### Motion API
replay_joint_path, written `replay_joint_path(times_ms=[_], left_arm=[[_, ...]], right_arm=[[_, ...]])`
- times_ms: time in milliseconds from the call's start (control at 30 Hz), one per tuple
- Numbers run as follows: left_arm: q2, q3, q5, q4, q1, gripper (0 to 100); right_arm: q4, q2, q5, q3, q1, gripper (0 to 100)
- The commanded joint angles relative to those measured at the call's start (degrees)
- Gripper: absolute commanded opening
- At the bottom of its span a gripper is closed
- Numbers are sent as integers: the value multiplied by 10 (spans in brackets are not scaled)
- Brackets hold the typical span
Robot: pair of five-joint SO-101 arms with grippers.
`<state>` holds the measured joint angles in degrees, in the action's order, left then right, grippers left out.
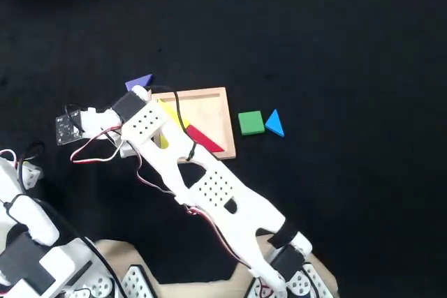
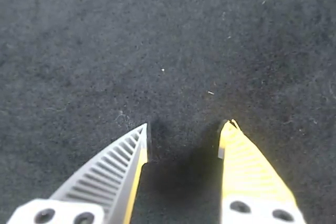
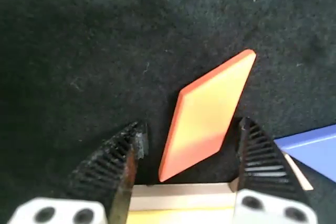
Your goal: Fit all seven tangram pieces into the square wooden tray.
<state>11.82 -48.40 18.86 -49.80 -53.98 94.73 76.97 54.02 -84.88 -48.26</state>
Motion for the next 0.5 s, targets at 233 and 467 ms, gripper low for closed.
replay_joint_path(times_ms=[233, 467], left_arm=[[3, 9, -3, -4, 7, 227], [3, 9, -3, -3, 7, 227]], right_arm=[[-17, 3, 25, -59, 3, 268], [24, -5, 20, -64, -17, 268]])
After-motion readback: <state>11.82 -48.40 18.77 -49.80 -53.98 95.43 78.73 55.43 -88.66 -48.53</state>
